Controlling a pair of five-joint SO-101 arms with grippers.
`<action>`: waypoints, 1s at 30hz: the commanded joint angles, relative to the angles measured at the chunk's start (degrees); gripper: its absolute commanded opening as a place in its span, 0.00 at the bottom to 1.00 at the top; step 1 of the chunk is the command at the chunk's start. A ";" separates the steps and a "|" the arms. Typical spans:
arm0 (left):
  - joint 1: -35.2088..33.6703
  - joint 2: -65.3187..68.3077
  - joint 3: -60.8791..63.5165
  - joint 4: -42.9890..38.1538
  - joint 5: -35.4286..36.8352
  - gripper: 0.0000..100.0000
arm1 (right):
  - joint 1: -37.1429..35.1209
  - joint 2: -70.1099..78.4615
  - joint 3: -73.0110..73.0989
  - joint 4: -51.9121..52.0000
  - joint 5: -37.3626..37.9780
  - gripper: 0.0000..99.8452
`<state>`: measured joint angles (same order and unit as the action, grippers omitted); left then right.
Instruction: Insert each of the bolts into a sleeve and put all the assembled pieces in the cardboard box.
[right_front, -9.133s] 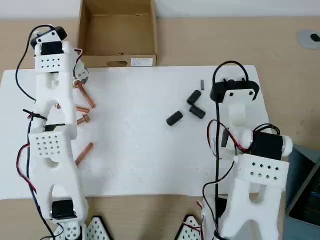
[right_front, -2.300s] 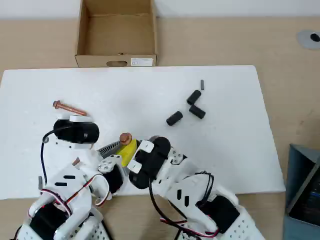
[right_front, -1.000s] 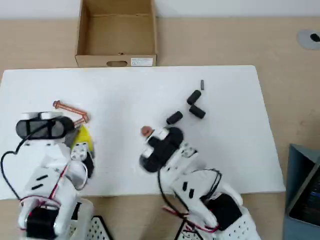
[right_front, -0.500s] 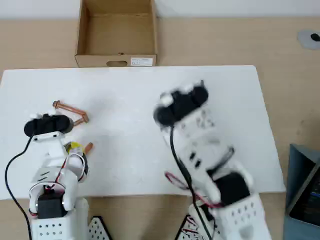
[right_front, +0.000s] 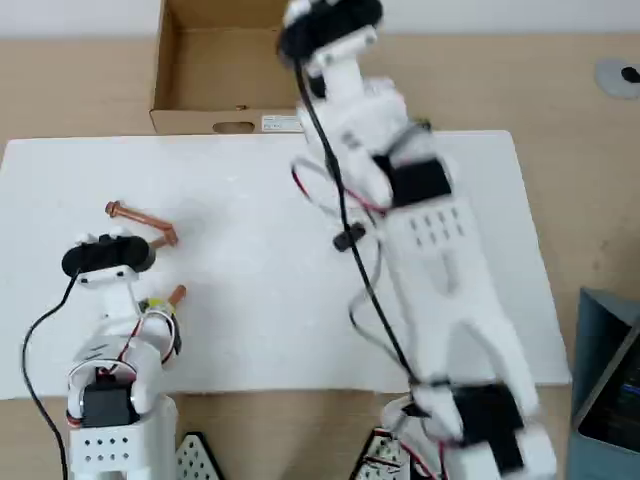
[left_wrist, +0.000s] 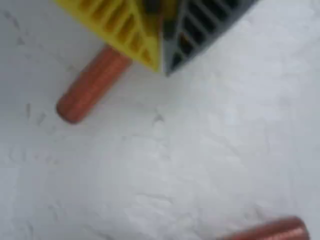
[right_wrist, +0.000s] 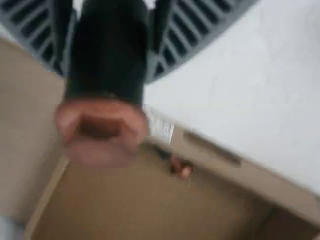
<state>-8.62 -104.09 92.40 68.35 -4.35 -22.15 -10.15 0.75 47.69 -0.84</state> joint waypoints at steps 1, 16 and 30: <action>-0.53 -0.40 -0.26 -0.26 -0.26 0.00 | 0.75 10.42 -16.66 -1.85 -0.18 0.01; -0.26 -0.40 -0.26 -0.26 -0.44 0.00 | 0.48 60.26 -67.74 -1.85 11.16 0.01; -0.35 -0.40 -0.26 -0.26 -0.44 0.00 | -0.66 80.04 -89.71 -1.32 17.49 0.11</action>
<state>-8.62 -104.09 92.40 68.35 -4.35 -22.15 71.08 -84.09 47.69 16.13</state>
